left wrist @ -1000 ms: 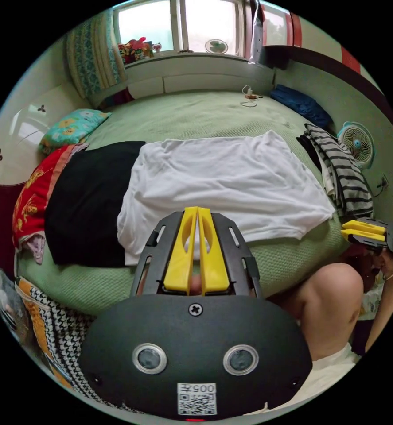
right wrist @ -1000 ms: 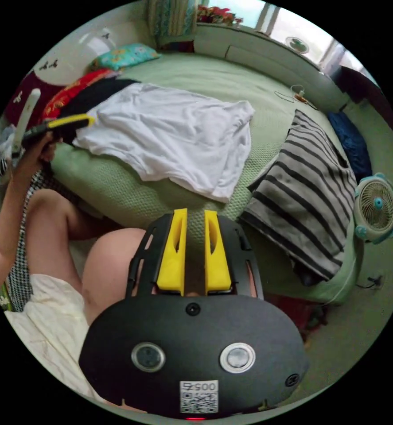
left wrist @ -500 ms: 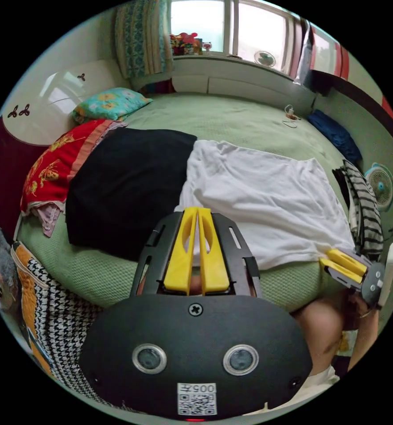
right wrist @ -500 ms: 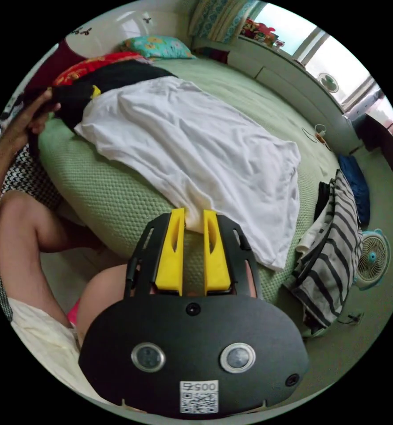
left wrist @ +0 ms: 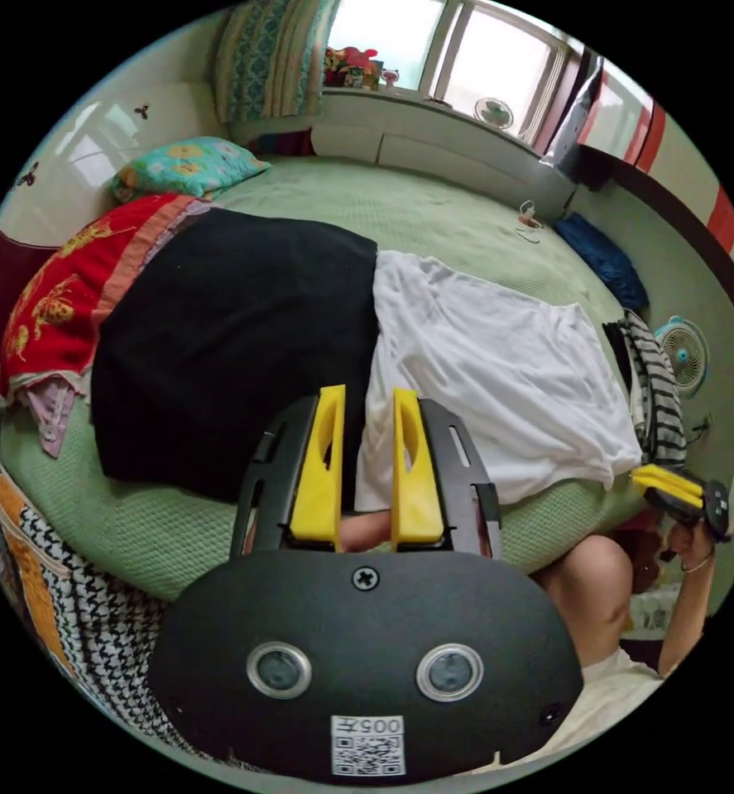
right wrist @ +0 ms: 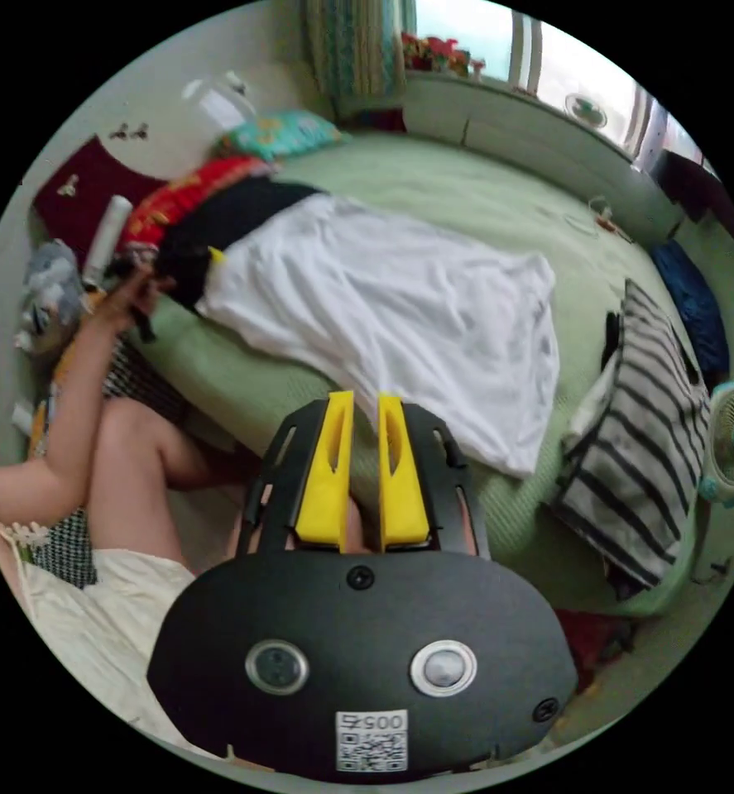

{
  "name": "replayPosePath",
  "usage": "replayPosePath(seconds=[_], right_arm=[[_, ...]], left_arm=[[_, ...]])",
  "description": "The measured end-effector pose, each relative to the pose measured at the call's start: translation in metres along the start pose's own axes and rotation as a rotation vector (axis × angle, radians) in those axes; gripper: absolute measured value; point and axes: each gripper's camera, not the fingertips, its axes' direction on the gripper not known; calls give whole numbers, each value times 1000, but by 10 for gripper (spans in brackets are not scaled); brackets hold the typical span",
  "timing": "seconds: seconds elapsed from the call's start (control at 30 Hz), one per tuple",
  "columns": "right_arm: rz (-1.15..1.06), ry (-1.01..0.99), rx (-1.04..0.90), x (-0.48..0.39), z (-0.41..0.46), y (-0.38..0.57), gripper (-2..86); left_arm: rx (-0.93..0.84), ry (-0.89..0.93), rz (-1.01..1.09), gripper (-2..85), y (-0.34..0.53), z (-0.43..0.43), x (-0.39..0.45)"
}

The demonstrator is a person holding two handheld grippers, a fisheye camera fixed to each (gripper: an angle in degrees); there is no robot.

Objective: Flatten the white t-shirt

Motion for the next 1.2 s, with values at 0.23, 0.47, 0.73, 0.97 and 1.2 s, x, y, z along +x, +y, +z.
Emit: replayPosePath(seconds=[0.23, 0.47, 0.73, 0.97, 1.2], right_arm=[[-200, -38, 167, -76, 33, -168, 91], [-196, 74, -74, -122, 167, -307, 75], [-91, 163, -168, -103, 226, -345, -9], [58, -4, 8, -49, 175, -346, -16], [131, -35, 41, -13, 160, -348, -16]], left_arm=[[18, 53, 43, 162, -15, -16, -24], [22, 18, 80, 161, -32, -32, -45], [19, 70, 26, 147, -57, -45, -87], [9, 112, 40, 145, -73, -51, -99], [-39, 157, 108, 134, -87, -51, -104]])
